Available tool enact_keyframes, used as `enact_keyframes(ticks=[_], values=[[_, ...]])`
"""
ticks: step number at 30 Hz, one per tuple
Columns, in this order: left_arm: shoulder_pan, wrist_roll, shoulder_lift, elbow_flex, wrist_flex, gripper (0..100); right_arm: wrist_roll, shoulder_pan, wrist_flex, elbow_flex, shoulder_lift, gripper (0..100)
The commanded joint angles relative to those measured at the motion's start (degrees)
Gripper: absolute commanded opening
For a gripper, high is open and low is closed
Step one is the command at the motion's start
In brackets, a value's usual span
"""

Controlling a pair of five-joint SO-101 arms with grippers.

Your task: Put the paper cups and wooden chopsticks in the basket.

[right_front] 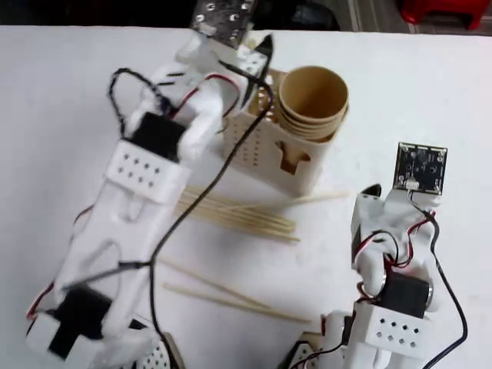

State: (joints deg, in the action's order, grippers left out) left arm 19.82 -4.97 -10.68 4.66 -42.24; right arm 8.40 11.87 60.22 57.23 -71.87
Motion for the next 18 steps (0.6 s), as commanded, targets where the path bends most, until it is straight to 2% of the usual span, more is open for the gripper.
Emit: enact_keyframes(ticks=[1,8,13,18], values=[[-3.9,-0.7,-12.2,-2.5,-7.2,13,0.1,-2.6,-1.1,0.3,-0.8,14.1],[-11.8,-1.0,-34.6,-16.8,-11.8,13,5.0,-6.6,-0.8,0.5,-0.7,14.1],[-20.7,-1.0,-50.9,-29.9,-13.5,13,12.0,-14.0,2.2,-0.7,-0.5,14.0],[-29.6,-0.3,-63.6,-44.1,-13.1,14,13.2,-21.8,10.2,-8.5,-0.3,14.0]])
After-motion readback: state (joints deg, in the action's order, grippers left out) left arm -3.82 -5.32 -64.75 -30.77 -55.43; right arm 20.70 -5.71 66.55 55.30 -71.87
